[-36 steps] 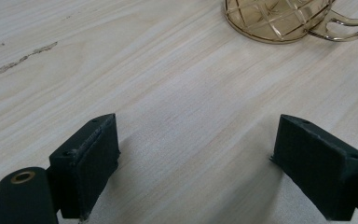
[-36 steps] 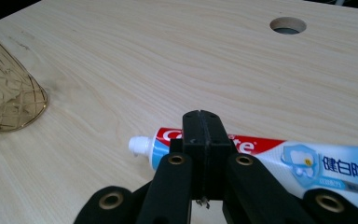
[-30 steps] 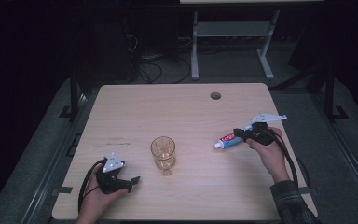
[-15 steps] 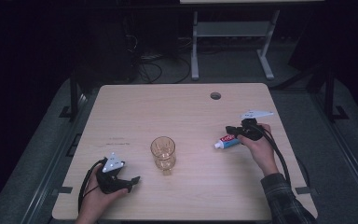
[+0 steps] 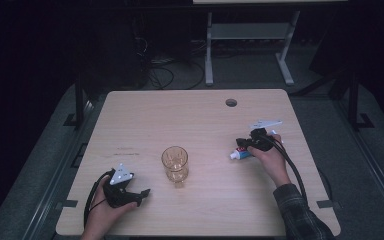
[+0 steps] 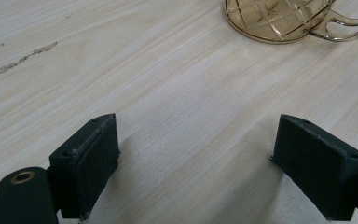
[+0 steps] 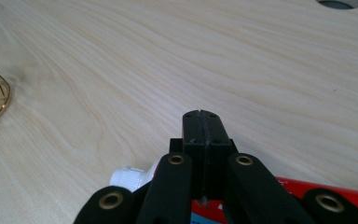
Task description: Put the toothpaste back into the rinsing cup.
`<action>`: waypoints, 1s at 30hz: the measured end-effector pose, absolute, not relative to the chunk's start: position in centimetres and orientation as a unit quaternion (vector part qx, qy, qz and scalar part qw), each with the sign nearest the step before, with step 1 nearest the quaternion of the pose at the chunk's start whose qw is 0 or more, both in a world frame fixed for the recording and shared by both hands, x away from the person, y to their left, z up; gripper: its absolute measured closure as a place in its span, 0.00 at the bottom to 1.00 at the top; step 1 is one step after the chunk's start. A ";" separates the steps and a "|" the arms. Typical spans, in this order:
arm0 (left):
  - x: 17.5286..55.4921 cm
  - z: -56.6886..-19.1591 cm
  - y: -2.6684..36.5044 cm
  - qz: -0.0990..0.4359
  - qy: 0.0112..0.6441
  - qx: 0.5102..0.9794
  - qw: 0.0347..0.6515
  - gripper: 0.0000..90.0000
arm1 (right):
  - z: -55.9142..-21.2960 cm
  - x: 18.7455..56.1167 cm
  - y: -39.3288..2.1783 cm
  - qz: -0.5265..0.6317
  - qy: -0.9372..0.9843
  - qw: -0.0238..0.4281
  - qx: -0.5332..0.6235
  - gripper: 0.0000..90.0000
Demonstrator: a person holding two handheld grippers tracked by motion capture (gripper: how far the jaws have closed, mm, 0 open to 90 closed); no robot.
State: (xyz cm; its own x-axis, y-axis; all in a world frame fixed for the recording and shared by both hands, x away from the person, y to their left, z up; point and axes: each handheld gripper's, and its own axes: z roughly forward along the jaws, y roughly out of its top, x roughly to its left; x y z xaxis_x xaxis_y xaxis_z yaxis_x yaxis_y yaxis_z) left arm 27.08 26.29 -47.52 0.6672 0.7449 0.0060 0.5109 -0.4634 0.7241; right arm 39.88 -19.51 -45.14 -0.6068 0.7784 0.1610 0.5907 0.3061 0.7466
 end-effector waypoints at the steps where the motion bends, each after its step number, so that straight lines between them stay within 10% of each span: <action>1: 27.1 -47.5 26.3 0.163 0.374 0.839 0.359 0.14 | -45.3 39.9 -19.5 0.403 0.801 0.115 0.428 1.00; 30: 27.1 -47.5 26.3 0.163 0.374 0.839 0.359 0.14 | -45.5 38.5 -20.9 0.395 0.804 0.109 0.431 1.00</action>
State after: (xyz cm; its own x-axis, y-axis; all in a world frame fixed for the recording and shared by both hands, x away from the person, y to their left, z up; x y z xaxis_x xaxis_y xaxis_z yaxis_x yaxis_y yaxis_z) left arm 27.08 26.28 -47.53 0.6674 0.7446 0.0049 0.5107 -0.4625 0.7248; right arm 38.45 -20.85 -45.51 -0.6052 0.7788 0.1651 0.6068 0.3170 0.7289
